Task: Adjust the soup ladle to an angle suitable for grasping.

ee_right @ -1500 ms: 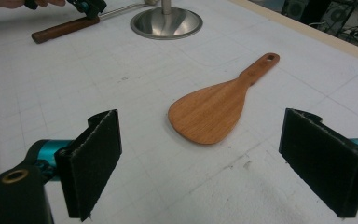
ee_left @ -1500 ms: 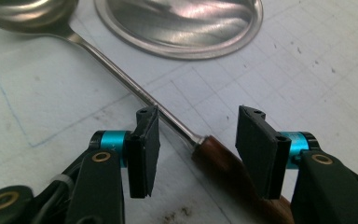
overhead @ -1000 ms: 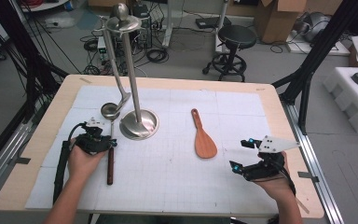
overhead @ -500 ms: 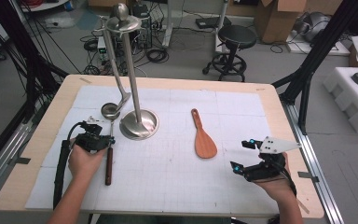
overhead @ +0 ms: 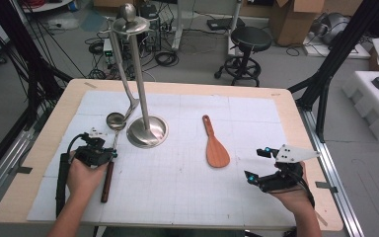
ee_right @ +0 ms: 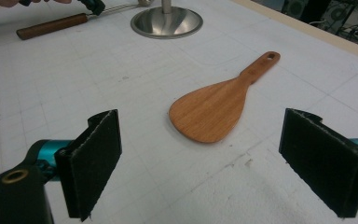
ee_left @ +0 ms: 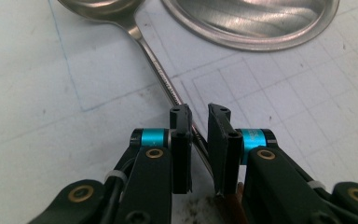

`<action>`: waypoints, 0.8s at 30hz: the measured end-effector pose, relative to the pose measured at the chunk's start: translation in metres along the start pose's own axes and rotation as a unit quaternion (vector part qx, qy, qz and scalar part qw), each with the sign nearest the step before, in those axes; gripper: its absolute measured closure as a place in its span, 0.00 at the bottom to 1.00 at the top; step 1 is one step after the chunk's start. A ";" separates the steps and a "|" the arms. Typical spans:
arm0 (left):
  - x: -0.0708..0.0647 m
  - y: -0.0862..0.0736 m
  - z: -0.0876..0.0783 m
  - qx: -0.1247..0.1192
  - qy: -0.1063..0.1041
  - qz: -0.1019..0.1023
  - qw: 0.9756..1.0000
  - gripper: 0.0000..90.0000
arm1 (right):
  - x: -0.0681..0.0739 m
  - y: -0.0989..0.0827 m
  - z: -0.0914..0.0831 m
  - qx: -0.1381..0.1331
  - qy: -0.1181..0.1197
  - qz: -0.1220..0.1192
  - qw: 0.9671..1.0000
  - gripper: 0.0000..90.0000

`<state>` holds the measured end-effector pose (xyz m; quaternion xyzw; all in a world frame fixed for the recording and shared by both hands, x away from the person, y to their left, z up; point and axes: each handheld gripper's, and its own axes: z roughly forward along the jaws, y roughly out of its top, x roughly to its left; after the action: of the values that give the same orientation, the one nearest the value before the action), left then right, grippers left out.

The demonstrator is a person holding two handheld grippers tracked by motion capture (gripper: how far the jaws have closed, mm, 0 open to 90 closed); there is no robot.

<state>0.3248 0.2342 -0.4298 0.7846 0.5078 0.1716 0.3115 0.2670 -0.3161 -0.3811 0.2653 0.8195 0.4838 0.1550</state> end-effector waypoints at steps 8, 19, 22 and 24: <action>0.000 -0.015 -0.012 -0.003 -0.017 -0.001 1.000 0.89 | 0.001 0.001 0.000 -0.002 0.001 0.000 1.000 0.13; -0.001 -0.025 -0.020 -0.005 -0.031 -0.007 0.999 0.89 | 0.001 0.002 0.002 0.001 0.002 -0.001 1.000 0.13; 0.001 -0.025 -0.019 -0.007 -0.040 -0.006 0.999 0.88 | 0.001 0.002 0.002 -0.001 0.003 -0.001 1.000 0.13; 0.002 -0.025 -0.019 -0.018 -0.055 -0.014 0.998 0.80 | 0.001 0.002 0.001 0.000 0.002 0.000 1.000 0.13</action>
<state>0.2976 0.2489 -0.4323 0.7801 0.4975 0.1326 0.3555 0.2677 -0.3141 -0.3805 0.2639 0.8200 0.4841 0.1536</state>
